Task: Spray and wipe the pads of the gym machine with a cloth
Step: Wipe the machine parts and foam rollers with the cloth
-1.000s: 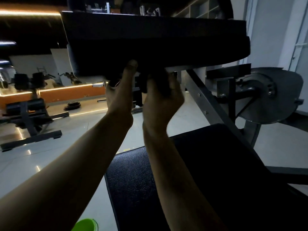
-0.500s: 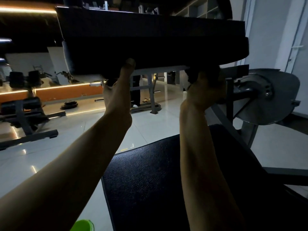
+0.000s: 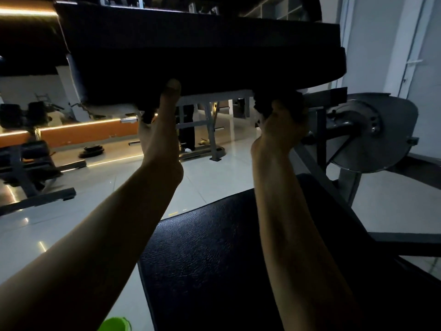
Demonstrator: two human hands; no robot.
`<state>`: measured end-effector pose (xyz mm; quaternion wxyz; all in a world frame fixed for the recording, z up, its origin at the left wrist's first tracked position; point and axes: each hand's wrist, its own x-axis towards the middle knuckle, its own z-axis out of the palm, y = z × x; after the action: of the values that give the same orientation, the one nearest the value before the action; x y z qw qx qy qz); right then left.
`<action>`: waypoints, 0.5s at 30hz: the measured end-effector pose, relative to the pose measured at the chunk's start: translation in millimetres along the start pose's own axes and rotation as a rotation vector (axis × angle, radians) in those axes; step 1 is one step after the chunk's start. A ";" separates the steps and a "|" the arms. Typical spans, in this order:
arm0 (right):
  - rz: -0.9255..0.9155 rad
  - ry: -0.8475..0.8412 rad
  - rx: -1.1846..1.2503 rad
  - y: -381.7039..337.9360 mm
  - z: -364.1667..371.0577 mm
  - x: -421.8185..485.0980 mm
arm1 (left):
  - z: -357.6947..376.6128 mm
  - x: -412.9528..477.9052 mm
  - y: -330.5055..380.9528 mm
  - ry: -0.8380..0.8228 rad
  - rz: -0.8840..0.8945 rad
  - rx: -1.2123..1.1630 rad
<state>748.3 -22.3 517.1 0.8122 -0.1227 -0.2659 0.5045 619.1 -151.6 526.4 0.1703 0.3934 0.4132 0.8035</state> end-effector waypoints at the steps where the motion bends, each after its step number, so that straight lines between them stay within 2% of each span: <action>1: 0.008 -0.018 -0.047 1.0 0.9 -3.3 | 4.7 -5.4 0.6 -0.029 0.005 -0.009; 3: 0.019 -0.080 -0.044 11.2 14.1 -31.5 | 17.4 0.0 -10.5 -0.075 -0.028 0.054; 6: 0.060 -0.342 0.013 38.0 32.8 -78.2 | 17.3 17.8 -35.1 -0.284 0.015 0.158; 7: 0.085 -0.409 0.026 42.9 37.2 -86.2 | 21.1 16.0 -29.9 -0.269 0.000 0.155; 8: 0.097 -0.419 0.026 43.2 38.5 -87.9 | 24.5 13.4 -22.4 -0.185 0.023 0.144; 10: 0.105 -0.328 0.028 41.6 37.1 -76.7 | 21.3 15.2 -15.9 -0.120 0.094 0.114; 13: 0.138 -0.133 -0.015 41.5 6.6 -6.7 | 24.3 15.5 -17.4 -0.116 0.067 0.104; 15: 0.193 -0.073 -0.018 45.9 -7.7 30.1 | 29.8 15.7 -19.2 -0.075 0.015 0.095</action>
<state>728.5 26.0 498.5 0.7484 -0.1363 -0.2869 0.5822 631.2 -114.9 529.1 0.1607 0.4341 0.4413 0.7688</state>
